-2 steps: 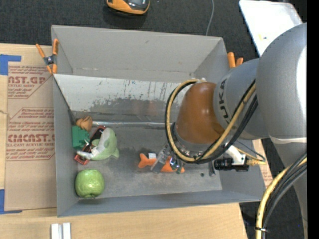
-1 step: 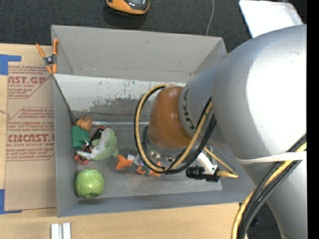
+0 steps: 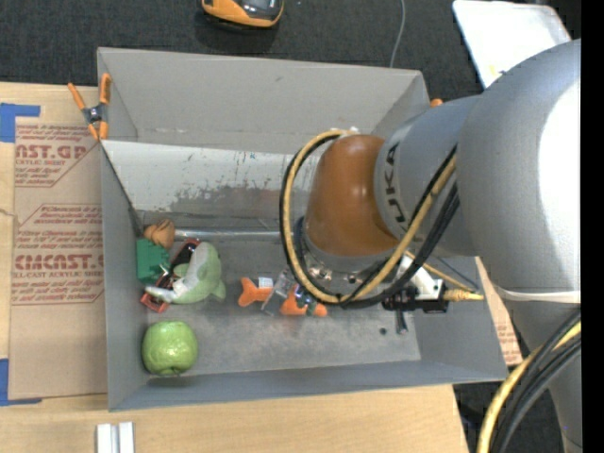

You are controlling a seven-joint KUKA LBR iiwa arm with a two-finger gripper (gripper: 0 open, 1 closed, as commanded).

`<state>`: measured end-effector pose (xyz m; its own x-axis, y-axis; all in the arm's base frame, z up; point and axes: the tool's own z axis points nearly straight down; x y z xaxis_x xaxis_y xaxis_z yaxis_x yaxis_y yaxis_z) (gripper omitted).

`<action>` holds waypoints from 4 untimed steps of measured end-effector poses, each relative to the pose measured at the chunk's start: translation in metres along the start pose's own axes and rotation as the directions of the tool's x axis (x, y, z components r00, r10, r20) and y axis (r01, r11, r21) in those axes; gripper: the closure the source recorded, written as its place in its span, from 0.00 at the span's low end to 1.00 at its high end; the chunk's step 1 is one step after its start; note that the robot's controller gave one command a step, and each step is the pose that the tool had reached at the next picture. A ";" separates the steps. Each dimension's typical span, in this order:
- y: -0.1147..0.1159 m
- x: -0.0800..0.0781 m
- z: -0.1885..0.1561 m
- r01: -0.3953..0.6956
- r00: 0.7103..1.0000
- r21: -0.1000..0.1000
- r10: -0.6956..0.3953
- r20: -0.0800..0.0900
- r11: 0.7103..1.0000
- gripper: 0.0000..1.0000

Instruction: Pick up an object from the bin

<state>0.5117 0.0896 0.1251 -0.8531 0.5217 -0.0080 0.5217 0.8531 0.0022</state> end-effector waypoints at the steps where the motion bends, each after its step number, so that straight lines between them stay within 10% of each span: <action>1: 0.004 0.014 -0.072 -0.085 0.996 0.005 0.085 -0.003 0.996 1.00; 4: 0.056 0.031 0.047 -0.257 0.966 -0.005 0.257 0.003 0.966 1.00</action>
Offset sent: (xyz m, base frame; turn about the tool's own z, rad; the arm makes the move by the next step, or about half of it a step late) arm 0.0175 -0.0027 -0.0542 0.0961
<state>0.5153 0.1537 0.0780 -0.6901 0.7236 -0.0105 0.7236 0.6902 0.0096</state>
